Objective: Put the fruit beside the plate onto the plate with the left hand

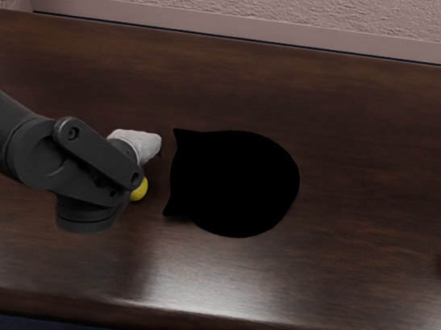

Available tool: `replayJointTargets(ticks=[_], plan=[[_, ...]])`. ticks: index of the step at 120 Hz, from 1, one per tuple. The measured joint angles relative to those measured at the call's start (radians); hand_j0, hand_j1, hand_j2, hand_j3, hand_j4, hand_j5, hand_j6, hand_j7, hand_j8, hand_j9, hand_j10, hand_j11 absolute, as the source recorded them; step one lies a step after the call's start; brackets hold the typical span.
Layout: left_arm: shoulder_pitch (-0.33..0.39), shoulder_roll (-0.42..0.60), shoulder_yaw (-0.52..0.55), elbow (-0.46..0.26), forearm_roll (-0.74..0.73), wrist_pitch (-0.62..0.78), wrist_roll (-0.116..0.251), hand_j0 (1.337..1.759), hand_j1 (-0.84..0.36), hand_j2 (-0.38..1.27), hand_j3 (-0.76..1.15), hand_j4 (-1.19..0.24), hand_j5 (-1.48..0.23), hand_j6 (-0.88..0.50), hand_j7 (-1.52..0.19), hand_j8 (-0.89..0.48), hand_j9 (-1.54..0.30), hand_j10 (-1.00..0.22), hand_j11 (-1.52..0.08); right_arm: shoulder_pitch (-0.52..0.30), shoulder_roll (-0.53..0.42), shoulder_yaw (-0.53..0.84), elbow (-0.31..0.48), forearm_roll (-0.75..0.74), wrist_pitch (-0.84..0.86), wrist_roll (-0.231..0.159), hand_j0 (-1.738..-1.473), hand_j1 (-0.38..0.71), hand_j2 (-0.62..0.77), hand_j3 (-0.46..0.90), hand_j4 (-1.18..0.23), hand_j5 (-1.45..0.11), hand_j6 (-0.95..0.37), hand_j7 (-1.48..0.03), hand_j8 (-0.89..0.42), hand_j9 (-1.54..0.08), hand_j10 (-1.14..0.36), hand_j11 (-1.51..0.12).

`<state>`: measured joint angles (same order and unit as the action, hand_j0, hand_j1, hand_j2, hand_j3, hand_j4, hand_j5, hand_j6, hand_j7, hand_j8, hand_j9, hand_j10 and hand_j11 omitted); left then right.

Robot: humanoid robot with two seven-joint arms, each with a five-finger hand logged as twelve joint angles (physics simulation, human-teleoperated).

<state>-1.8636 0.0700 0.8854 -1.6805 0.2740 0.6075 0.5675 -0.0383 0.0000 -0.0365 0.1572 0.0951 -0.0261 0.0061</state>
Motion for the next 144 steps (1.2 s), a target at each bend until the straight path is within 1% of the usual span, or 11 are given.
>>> replayJointTargets(ticks=[40,56,83,93,115,116,119,126,129,134,144], plan=[[0.023,0.001,0.025,0.006,0.0,0.003,-0.001,1.658,-0.04,0.07,0.0,-0.32,-0.42,-0.32,-0.42,-0.32,-0.42,-0.32,-0.42,0.0,0.0,0.0,0.0,0.0,0.0,0.0,-1.658,-0.31,-0.01,0.0,-0.03,-0.04,-0.03,-0.04,-0.03,-0.04,-0.03,-0.04],[0.023,-0.001,0.027,0.011,-0.001,0.003,-0.001,1.658,-0.08,0.07,0.0,-0.35,-0.46,-0.35,-0.46,-0.35,-0.46,-0.35,-0.46,0.0,0.0,0.0,0.0,0.0,0.0,0.0,-1.658,-0.31,-0.01,0.0,-0.03,-0.04,-0.03,-0.04,-0.03,-0.04,-0.03,-0.04],[0.029,-0.01,0.027,0.026,-0.001,0.003,-0.003,1.658,-0.21,0.09,0.0,-0.46,-0.6,-0.46,-0.6,-0.46,-0.6,-0.46,-0.6,0.0,0.0,0.0,0.0,0.0,0.0,0.0,-1.658,-0.31,-0.01,0.0,-0.03,-0.04,-0.03,-0.04,-0.03,-0.04,-0.03,-0.04],[0.03,-0.017,0.024,0.032,0.0,0.003,-0.002,1.657,-0.25,0.13,0.0,-0.48,-0.64,-0.48,-0.64,-0.48,-0.63,-0.49,-0.63,0.0,0.0,0.0,0.0,0.0,0.0,0.0,-1.658,-0.31,-0.01,0.0,-0.03,-0.04,-0.03,-0.04,-0.03,-0.04,-0.03,-0.04],[0.038,-0.028,0.016,0.038,0.002,0.005,0.002,1.654,-0.34,0.26,0.0,-0.52,-0.67,-0.45,-0.68,-0.5,-0.68,-0.52,-0.67,0.0,0.0,0.0,0.0,0.0,0.0,0.0,-1.658,-0.31,-0.01,0.0,-0.03,-0.04,-0.03,-0.04,-0.03,-0.04,-0.03,-0.04],[0.038,-0.028,0.016,0.038,0.002,0.005,0.001,1.654,-0.33,0.29,0.0,-0.52,-0.67,-0.45,-0.68,-0.5,-0.68,-0.52,-0.67,0.0,0.0,0.001,0.0,0.0,0.0,0.0,-1.658,-0.31,-0.01,0.0,-0.03,-0.04,-0.03,-0.04,-0.03,-0.04,-0.03,-0.04],[0.038,-0.032,0.014,0.039,0.002,0.006,0.001,1.654,-0.32,0.3,0.0,-0.53,-0.66,-0.46,-0.67,-0.5,-0.68,-0.52,-0.67,0.0,0.0,0.0,0.0,0.0,0.0,0.0,-1.658,-0.31,-0.01,0.0,-0.03,-0.04,-0.03,-0.04,-0.03,-0.04,-0.03,-0.04],[0.045,-0.039,0.01,0.04,0.004,0.009,0.003,1.653,-0.3,0.25,0.0,-0.56,-0.64,-0.48,-0.67,-0.52,-0.68,-0.53,-0.67,0.0,0.0,0.0,0.0,0.0,0.0,0.0,-1.658,-0.31,-0.01,0.0,-0.03,-0.04,-0.03,-0.04,-0.03,-0.04,-0.03,-0.04],[0.048,-0.04,0.008,0.041,0.004,0.01,0.002,1.653,-0.29,0.24,0.0,-0.56,-0.63,-0.49,-0.67,-0.5,-0.68,-0.53,-0.67,0.0,0.0,0.0,0.0,0.0,0.0,0.0,-1.658,-0.31,-0.01,0.0,-0.03,-0.04,-0.03,-0.04,-0.03,-0.04,-0.03,-0.04],[0.05,-0.042,0.006,0.043,0.004,0.009,0.002,1.653,-0.27,0.2,0.0,-0.57,-0.63,-0.49,-0.66,-0.51,-0.68,-0.54,-0.67,0.0,0.0,0.0,0.0,0.0,0.0,0.0,-1.658,-0.31,-0.01,0.0,-0.03,-0.04,-0.03,-0.04,-0.03,-0.04,-0.03,-0.04],[0.055,-0.045,0.004,0.048,0.003,0.009,-0.001,1.654,-0.25,0.18,0.0,-0.57,-0.63,-0.52,-0.67,-0.52,-0.69,-0.54,-0.68,0.0,0.0,0.0,0.0,0.0,0.0,0.0,-1.658,-0.31,-0.01,0.0,-0.03,-0.04,-0.03,-0.04,-0.03,-0.04,-0.03,-0.04]])
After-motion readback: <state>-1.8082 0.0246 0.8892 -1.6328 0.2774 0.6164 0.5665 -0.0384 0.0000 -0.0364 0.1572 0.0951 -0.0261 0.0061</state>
